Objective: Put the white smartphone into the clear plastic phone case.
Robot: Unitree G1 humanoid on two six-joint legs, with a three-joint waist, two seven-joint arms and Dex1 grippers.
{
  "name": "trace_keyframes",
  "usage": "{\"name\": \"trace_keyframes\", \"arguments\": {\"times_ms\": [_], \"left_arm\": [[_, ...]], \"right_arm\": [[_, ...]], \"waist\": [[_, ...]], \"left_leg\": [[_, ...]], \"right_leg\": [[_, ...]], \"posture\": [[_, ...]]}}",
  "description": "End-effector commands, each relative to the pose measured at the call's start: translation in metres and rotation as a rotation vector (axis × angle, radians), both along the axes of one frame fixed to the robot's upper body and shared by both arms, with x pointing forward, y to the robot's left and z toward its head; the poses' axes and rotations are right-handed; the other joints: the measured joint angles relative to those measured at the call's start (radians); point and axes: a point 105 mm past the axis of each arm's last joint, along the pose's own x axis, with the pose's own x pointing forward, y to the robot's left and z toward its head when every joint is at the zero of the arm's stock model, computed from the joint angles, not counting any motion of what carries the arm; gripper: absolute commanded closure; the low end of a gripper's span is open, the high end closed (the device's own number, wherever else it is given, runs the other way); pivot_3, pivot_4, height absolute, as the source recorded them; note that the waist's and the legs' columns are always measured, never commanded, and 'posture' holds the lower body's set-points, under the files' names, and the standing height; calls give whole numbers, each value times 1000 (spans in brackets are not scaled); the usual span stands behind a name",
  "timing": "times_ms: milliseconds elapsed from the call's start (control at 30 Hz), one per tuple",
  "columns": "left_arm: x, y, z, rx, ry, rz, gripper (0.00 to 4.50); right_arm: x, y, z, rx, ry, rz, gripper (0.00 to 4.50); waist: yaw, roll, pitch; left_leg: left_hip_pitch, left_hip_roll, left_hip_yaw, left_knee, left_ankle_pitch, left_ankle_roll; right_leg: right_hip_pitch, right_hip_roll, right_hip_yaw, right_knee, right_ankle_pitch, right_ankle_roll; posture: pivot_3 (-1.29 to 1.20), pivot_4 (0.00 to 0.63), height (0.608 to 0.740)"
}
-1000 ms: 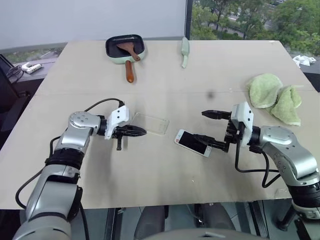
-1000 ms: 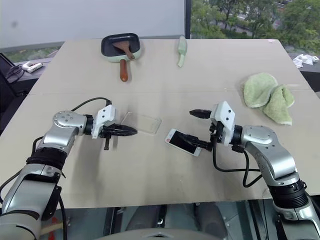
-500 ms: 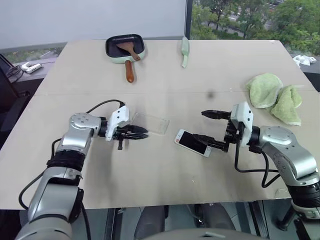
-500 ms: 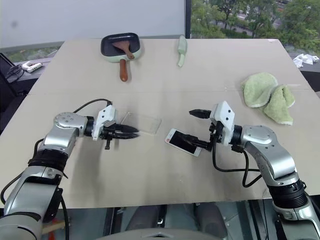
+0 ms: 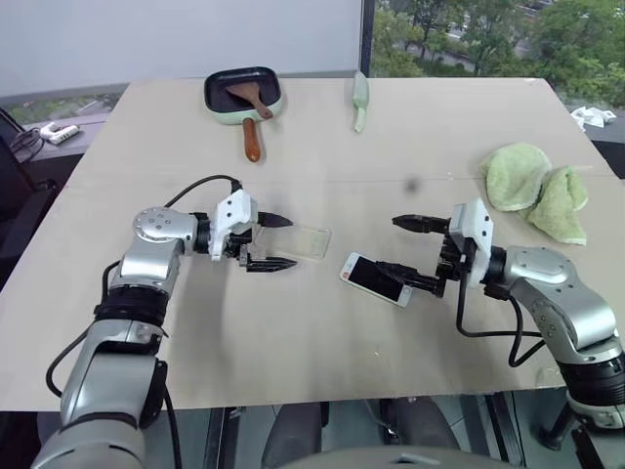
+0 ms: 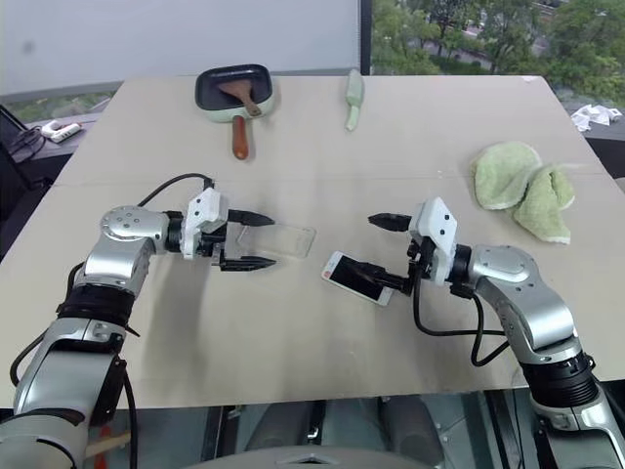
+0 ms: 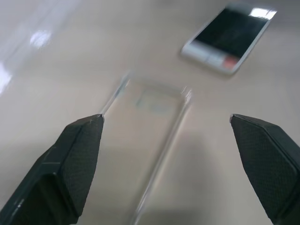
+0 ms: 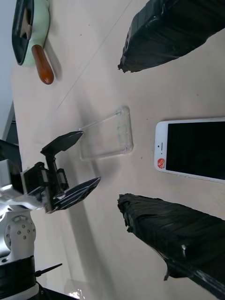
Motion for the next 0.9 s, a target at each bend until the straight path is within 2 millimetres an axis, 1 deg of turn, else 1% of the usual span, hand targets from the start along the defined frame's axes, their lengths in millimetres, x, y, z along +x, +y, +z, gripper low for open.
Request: {"name": "trace_keyframes", "arguments": {"times_ms": [33,133,200,233,267,300,367,467,600,633,700,833,900], "left_arm": [[13,9,-15,87,-9,70,49],[16,13,-30,180,-6,58,49],[16,10,-34,183,17,41,49],[17,8,-34,176,24,39,280],[17,7,-34,174,29,33,564],[18,5,-33,173,36,22,835],[17,3,-33,173,43,7,1614],[17,2,-34,172,50,-4,2574],[15,4,-35,167,58,-5,4242],[14,4,-35,165,58,-5,4418],[14,4,-34,152,55,-5,4418],[15,-1,-25,92,37,-6,4418],[15,-1,-21,90,16,-7,4418]], "right_arm": [[-3,4,11,8,-56,16,0],[-3,5,11,9,-57,15,0],[-4,5,12,10,-57,13,0],[-4,5,12,9,-58,12,0],[-4,4,12,9,-58,11,0],[-4,4,12,9,-58,9,0],[-5,4,12,9,-59,7,0],[-5,4,12,9,-58,6,0],[-5,3,11,4,-54,8,0],[-5,3,11,2,-53,8,0],[-4,3,11,-1,-51,9,0],[-2,3,11,-7,-52,11,0],[-1,3,10,-8,-52,10,0]], "waist": [[1,0,0],[7,2,-2],[6,3,-2],[6,4,-3],[7,5,-3],[7,6,-4],[6,8,-5],[6,9,-7],[1,9,-8],[0,9,-8],[0,9,-8],[-1,9,-7],[-1,9,-7]], "left_leg": [[0,0,0,0,0,0],[0,-2,0,0,0,0],[3,-3,0,1,0,0],[5,-3,0,1,0,0],[7,-3,0,1,0,0],[13,-3,-1,0,0,0],[19,-3,-1,0,0,0],[22,-3,-3,0,1,1],[21,-3,-5,1,1,1],[21,-3,-6,0,1,1],[20,-3,-8,0,1,1],[19,-3,-9,0,1,1],[18,-3,-9,0,1,1]], "right_leg": [[0,0,0,0,0,0],[1,-1,-2,0,0,0],[5,-1,-3,0,0,0],[7,-1,-3,0,0,0],[9,-1,-4,0,0,0],[15,-1,-4,0,0,0],[22,-1,-5,-1,-1,1],[26,-1,-6,-2,-3,3],[25,-1,-6,-2,-1,0],[25,-1,-5,-2,-1,0],[24,-1,-5,-2,-1,0],[24,-1,-6,-3,-1,0],[23,-1,-6,-3,-1,0]], "posture": [[0,150,740],[0,150,740],[0,150,740],[0,150,740],[0,150,740],[0,150,740],[0,150,740],[0,150,740],[0,150,740],[0,150,740],[0,150,740],[0,150,740],[0,150,740]]}}
